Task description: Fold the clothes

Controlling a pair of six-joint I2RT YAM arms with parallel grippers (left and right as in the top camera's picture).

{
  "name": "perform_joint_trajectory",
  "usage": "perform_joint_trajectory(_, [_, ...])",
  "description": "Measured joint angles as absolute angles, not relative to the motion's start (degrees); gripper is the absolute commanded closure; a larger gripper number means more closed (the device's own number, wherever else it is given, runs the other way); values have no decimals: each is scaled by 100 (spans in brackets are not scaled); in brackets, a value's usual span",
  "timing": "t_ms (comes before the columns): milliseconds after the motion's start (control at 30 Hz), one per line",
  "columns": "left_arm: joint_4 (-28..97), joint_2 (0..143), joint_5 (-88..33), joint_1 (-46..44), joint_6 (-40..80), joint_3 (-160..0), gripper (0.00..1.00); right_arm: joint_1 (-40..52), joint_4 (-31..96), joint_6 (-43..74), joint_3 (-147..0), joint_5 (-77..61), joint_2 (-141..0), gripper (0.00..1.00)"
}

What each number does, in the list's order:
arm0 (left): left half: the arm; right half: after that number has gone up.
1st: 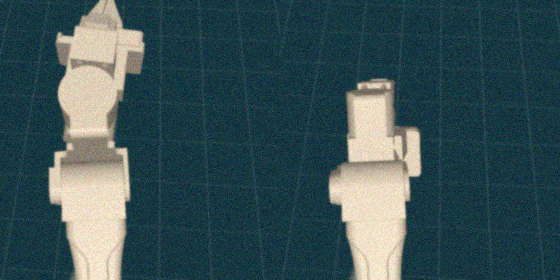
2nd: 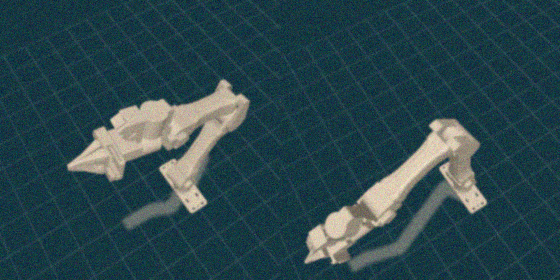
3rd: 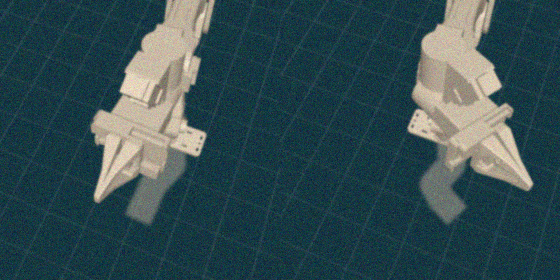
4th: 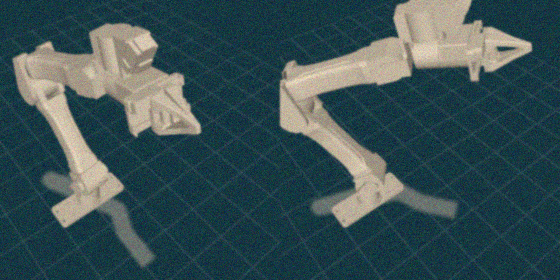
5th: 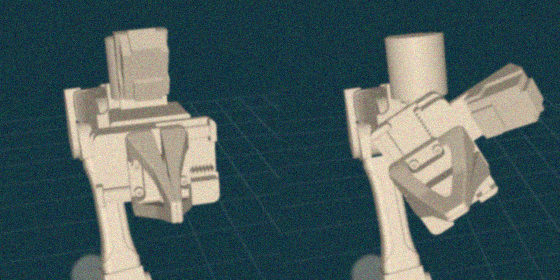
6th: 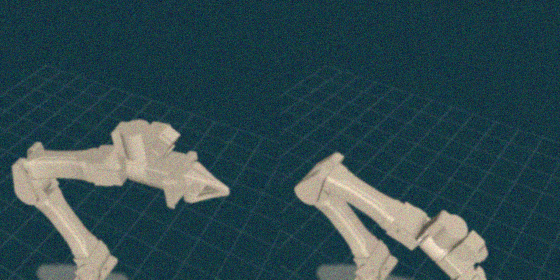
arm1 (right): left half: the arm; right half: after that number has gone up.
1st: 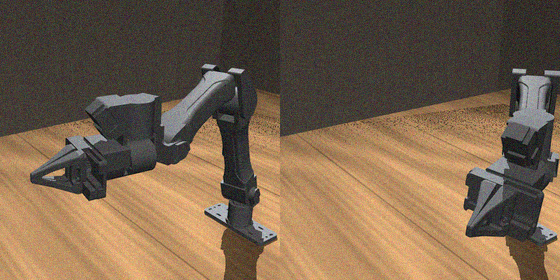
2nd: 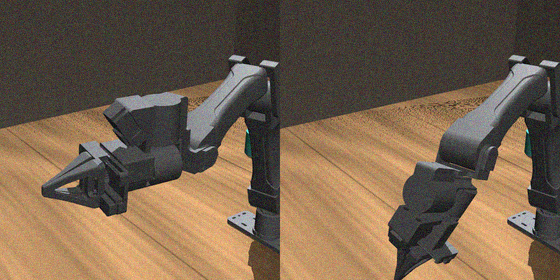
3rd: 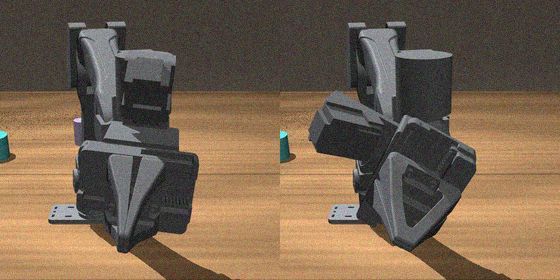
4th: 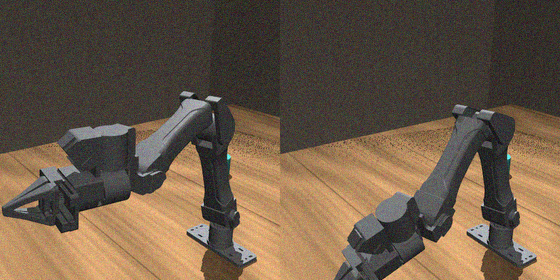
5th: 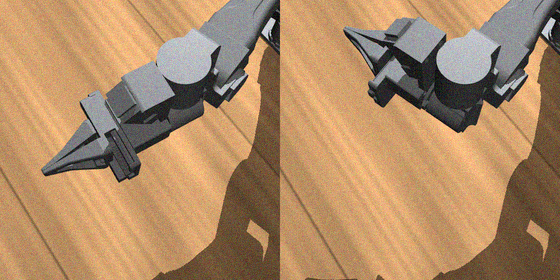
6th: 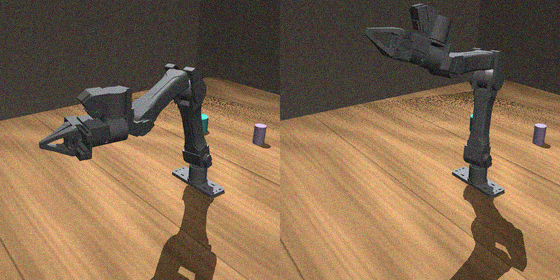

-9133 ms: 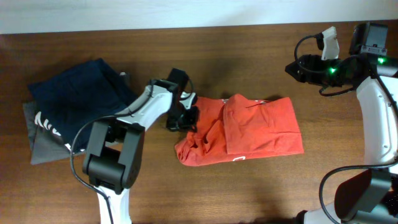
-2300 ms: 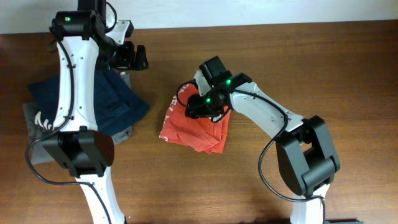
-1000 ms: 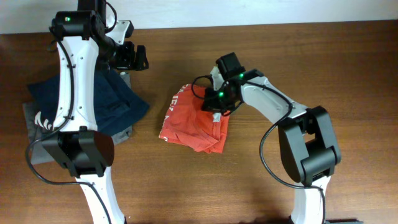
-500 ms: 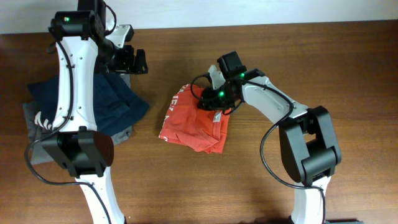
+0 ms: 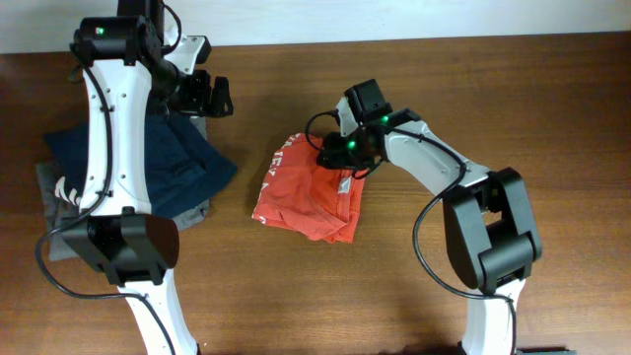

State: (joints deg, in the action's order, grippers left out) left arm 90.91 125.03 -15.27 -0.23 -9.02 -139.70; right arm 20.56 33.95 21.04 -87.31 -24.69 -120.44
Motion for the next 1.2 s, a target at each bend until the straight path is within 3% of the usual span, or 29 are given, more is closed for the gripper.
perform_joint_trajectory(167, [9080,12503,-1525,-23,-904,-13970,1,1758,3026,2117,-8726,-2696,-12044,69])
perform_joint_trajectory(467, [9063,12503,-1527,-23,-904,-13970,1,1623,2462,2130,-8718,-3131,-12044,82])
perform_joint_trajectory(500, [9063,12503,-1527,-23,-904,-13970,1,1621,2460,2137,-8718,-3146,-12044,78])
perform_joint_trajectory(533, [9063,12503,-1527,-23,-904,-13970,1,1621,2471,2169,-8718,-3159,-12044,65])
perform_joint_trajectory(600, [9063,12503,-1527,-23,-904,-13970,1,1619,2576,2209,-8720,-3221,-12044,58])
perform_joint_trajectory(833, [9063,12503,-1527,-23,-904,-13970,1,1614,3280,2217,-8718,-3511,-12044,51])
perform_joint_trajectory(1200, [9063,12503,-1527,-23,-904,-13970,1,1614,3105,2281,-8713,-2803,-12044,52])
